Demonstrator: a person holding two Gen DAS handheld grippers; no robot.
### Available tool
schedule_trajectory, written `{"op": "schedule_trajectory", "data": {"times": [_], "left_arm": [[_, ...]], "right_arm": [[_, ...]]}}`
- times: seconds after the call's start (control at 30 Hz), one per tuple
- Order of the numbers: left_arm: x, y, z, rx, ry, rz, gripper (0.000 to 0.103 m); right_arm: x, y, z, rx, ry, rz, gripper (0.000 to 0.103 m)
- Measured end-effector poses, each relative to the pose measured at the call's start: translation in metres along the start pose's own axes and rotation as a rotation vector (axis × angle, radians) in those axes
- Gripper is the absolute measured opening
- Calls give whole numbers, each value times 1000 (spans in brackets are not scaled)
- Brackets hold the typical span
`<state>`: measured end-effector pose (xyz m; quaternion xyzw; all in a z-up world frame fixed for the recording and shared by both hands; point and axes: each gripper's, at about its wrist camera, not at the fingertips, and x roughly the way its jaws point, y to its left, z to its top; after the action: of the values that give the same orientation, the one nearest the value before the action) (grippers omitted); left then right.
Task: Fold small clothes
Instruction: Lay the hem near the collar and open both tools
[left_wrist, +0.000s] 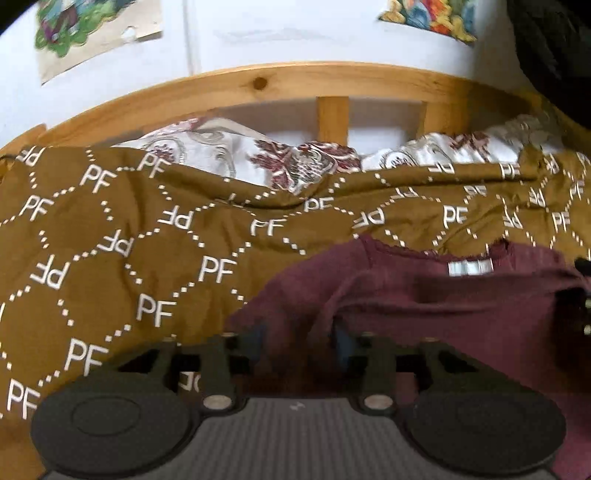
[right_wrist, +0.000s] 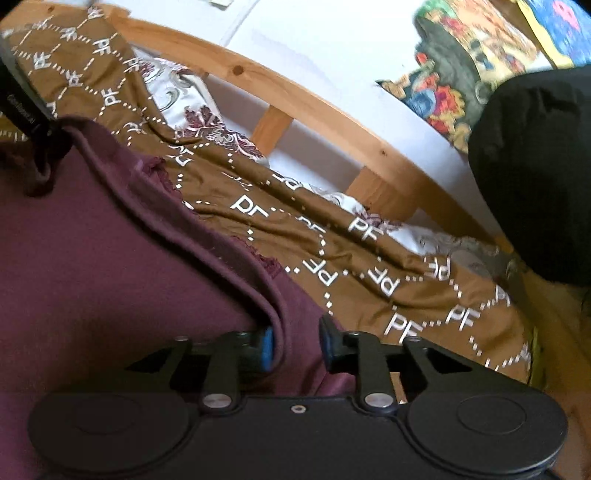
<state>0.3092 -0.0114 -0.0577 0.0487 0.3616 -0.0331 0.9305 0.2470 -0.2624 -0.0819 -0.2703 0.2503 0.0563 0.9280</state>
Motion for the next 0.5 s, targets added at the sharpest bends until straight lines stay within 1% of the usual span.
{"op": "schedule_trajectory", "data": {"times": [0.03,0.07,0.1,0.13,0.2,0.23,0.3,0.33,0.4,0.5], "left_arm": [[-4,2,0,-9,-8,-3,70],[-6,4,1,-17,-16,-9,74],[-10,6,1,-22,-22,-15,79],[-13,7,0,-27,-27,-20,83],[-20,10,-1,-35,-31,-24,89],[-23,11,-2,-38,-36,-24,92],[-32,14,-7,-41,-42,-22,96],[-35,15,-8,-40,-40,-22,98],[-43,17,-15,-35,-33,-28,100],[-54,15,-23,-2,-32,-47,102]], "right_arm": [[-1,-3,0,28,0,7,32],[-3,-6,0,53,-1,10,37],[-5,-8,0,75,-2,12,45],[-8,-11,1,101,-6,13,49],[-12,-16,2,142,-17,15,63],[-15,-20,1,171,-20,20,66],[-19,-26,0,226,-29,27,79],[-22,-30,-2,262,-39,36,82],[-28,-38,-5,325,-69,59,94],[-39,-43,-9,370,-109,86,102]]}}
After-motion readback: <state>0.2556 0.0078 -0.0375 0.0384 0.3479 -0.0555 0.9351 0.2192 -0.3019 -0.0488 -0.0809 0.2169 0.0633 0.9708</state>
